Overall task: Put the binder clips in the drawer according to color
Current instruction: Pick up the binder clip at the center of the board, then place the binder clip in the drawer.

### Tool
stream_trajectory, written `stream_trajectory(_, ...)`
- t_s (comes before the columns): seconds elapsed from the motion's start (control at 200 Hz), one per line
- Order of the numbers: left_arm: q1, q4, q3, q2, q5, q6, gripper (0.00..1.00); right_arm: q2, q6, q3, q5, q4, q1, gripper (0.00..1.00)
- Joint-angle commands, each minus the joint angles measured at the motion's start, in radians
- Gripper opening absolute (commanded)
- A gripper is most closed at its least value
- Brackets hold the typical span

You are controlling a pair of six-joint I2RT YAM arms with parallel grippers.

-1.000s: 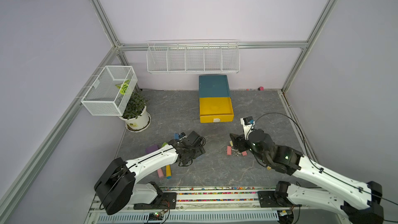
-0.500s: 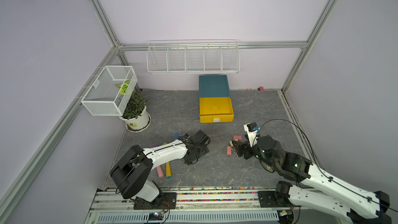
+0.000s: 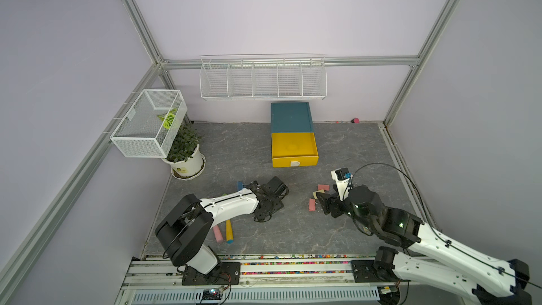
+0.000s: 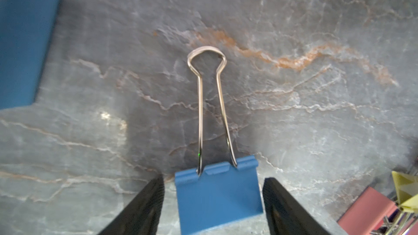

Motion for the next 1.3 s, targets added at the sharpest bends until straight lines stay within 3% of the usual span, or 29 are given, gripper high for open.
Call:
stream_trajectory(0.0,-0.009,0.006,0.010,0.028,-0.006,-0.007,0.70,0.004,0.016,-0.021,0.002,0.010,0.000,0.80)
stream_trajectory(0.215,-0.018,-0.026,0.003,-0.021,-0.041,-0.026,0.56,-0.017,0.006,-0.054,-0.083,0.058,0.000,0.79)
stream_trajectory(0.4,-0.030,-0.178,0.049,-0.171,-0.139,-0.036,0.53,-0.049,0.004,-0.041,-0.082,0.032,-0.001,0.77)
stream_trajectory(0.55,-0.030,-0.342,0.183,-0.286,-0.230,0.019,0.51,-0.076,0.010,-0.021,-0.056,0.005,-0.001,0.76)
stream_trajectory(0.695,-0.027,-0.380,0.364,-0.323,-0.300,0.134,0.47,-0.084,0.016,-0.014,-0.031,-0.004,0.000,0.74)
stream_trajectory(0.81,-0.002,-0.374,0.582,-0.235,-0.281,0.289,0.46,-0.073,0.023,-0.007,-0.030,-0.001,0.000,0.74)
stream_trajectory(0.965,0.033,-0.392,0.897,-0.013,-0.220,0.452,0.46,-0.057,0.030,0.003,-0.029,-0.003,-0.001,0.74)
stream_trajectory(1.155,0.087,-0.452,1.174,0.247,-0.133,0.535,0.45,-0.059,0.035,0.012,-0.024,-0.016,0.000,0.73)
stream_trajectory(1.295,0.100,-0.491,1.286,0.383,-0.094,0.571,0.46,-0.057,0.037,0.012,-0.014,-0.023,0.000,0.73)
